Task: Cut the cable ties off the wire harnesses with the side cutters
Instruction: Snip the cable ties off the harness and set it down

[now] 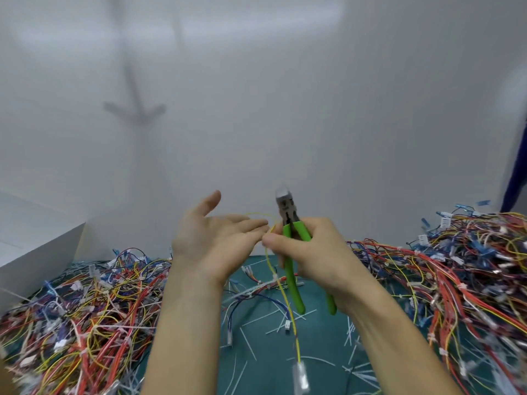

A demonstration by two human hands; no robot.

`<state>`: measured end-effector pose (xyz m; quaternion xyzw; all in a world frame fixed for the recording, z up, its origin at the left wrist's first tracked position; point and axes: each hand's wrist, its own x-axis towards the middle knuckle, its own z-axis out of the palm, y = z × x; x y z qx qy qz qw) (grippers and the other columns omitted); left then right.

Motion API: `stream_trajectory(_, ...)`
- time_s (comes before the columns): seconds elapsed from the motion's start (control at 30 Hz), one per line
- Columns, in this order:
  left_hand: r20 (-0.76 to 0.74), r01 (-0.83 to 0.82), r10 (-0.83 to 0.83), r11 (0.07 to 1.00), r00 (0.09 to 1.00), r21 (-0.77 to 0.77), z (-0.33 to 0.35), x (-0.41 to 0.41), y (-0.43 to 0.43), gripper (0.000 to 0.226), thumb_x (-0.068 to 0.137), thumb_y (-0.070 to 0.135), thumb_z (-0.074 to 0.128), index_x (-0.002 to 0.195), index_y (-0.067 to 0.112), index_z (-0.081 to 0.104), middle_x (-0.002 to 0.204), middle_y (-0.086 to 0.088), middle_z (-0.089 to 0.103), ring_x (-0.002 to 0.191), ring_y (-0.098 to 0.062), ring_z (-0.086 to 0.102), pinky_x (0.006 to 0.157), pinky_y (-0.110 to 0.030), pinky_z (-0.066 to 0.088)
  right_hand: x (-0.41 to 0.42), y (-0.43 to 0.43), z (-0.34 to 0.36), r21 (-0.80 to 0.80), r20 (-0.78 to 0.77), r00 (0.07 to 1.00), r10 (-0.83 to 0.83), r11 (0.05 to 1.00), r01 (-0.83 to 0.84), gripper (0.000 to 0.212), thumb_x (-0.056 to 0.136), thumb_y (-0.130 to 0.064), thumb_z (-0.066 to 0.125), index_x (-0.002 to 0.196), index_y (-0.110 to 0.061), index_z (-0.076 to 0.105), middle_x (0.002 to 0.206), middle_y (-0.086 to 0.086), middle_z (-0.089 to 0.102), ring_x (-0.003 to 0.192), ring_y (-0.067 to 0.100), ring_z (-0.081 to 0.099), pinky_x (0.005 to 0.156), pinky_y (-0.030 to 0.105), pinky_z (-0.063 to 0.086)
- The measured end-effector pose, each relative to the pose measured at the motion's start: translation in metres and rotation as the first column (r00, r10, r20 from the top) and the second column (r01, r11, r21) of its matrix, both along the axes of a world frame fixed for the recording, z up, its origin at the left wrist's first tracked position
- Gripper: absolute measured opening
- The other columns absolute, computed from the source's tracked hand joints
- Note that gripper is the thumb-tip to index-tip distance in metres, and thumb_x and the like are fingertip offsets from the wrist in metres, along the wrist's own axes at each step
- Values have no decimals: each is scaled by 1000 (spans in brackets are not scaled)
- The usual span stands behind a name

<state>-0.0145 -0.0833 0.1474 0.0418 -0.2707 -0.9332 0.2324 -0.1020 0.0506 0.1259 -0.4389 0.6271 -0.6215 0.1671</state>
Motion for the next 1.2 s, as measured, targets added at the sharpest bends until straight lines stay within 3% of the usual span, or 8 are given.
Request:
stream_trajectory(0.1,206,-26,131,895,970,-445,-1,8,-4,55,93,31,47,128,-10,54,130,-31,58,128,-38,54,112,-46,37,-7,2,2,-121,121,990,-69,989,84,19,92,-5,64,75,4,62,59,7,59,44,8,50,39,9,34)
stream_trajectory(0.2,339,75,347,594,875,-801,-5,10,2,42,99,31,40,101,6,74,104,-11,76,96,-22,74,83,-35,58,-12,5,3,-157,197,970,-144,972,177,22,93,-4,62,72,0,64,59,5,66,40,4,51,37,8,35)
stream_trajectory(0.5,348,201,249,471,904,-859,-7,-1,12,92,60,92,47,104,13,69,95,-11,77,87,-25,75,61,-26,59,-18,3,1,-196,391,872,-294,899,391,19,95,-16,62,80,-6,68,71,0,76,56,5,65,36,11,33)
stream_trajectory(0.63,217,37,334,469,917,-882,-10,-6,19,52,67,45,78,100,6,69,87,-10,77,79,-18,75,66,-22,59,-21,4,0,-153,400,869,-291,914,377,18,96,-20,60,83,-11,67,75,-2,77,65,8,68,35,13,33)
stream_trajectory(0.77,181,-119,509,501,841,-857,-17,-15,26,8,77,-2,77,80,-1,70,67,-14,72,60,-18,71,62,-24,59,-20,3,0,-110,357,899,-252,945,309,18,97,-20,58,82,-14,67,77,-1,77,71,12,70,35,14,33)
stream_trajectory(0.93,57,-235,724,296,687,-926,-24,-18,14,16,82,7,75,74,21,76,69,-5,75,64,-15,70,69,-31,59,-26,12,5,77,4,964,-267,961,266,40,100,-47,47,83,-17,67,69,-2,73,66,14,65,49,20,41)
stream_trajectory(1.03,22,-236,749,236,662,-942,-25,-17,11,18,83,13,75,75,28,76,70,5,75,60,-6,65,63,-27,52,-25,16,6,205,-435,861,-262,903,378,54,95,-63,31,81,-22,63,72,-6,67,75,15,62,68,33,47)
stream_trajectory(1.2,-23,-300,806,194,592,-934,-23,-17,12,13,75,15,81,79,24,72,69,4,74,66,-11,69,71,-32,56,-17,14,0,286,-697,687,-205,800,528,51,94,-66,28,74,-23,46,75,-1,56,81,29,52,60,36,36)
